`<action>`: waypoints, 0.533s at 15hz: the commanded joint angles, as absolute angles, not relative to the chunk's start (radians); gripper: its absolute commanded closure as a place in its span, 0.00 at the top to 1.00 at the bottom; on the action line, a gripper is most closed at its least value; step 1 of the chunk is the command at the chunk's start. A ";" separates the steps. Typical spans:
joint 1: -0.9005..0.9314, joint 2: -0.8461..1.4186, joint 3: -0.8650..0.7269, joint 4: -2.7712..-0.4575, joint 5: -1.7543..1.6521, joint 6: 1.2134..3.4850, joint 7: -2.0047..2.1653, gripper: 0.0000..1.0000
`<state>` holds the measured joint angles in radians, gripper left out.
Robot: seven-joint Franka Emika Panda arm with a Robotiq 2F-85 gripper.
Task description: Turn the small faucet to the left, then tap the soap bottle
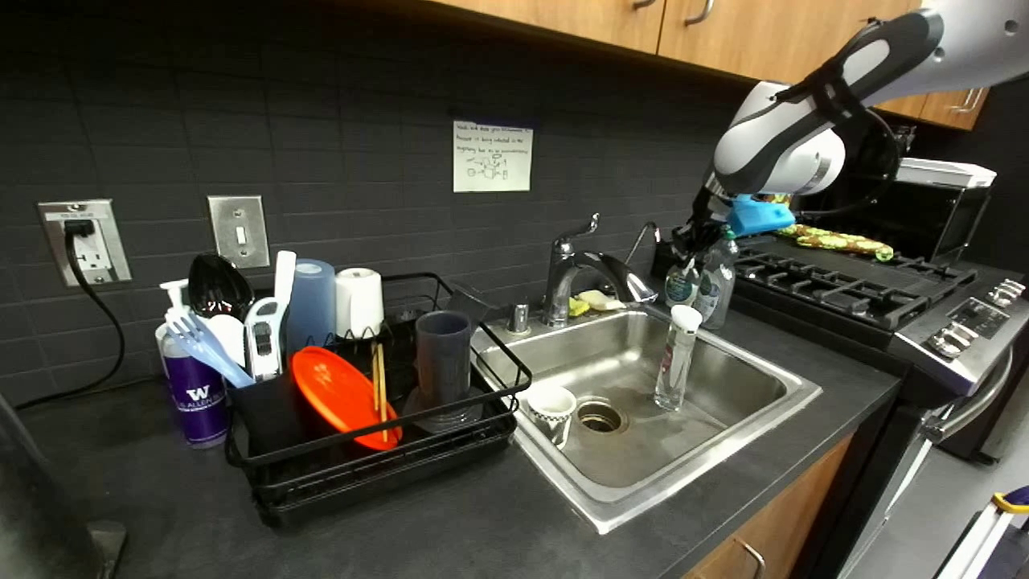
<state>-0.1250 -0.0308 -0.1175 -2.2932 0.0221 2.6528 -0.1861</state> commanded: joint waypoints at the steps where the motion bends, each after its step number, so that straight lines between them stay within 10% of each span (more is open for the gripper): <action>1: -0.136 -0.081 -0.135 -2.314 -0.027 2.616 -0.201 0.00; 8: -0.140 -0.096 -0.155 -2.306 -0.001 2.652 -0.199 0.00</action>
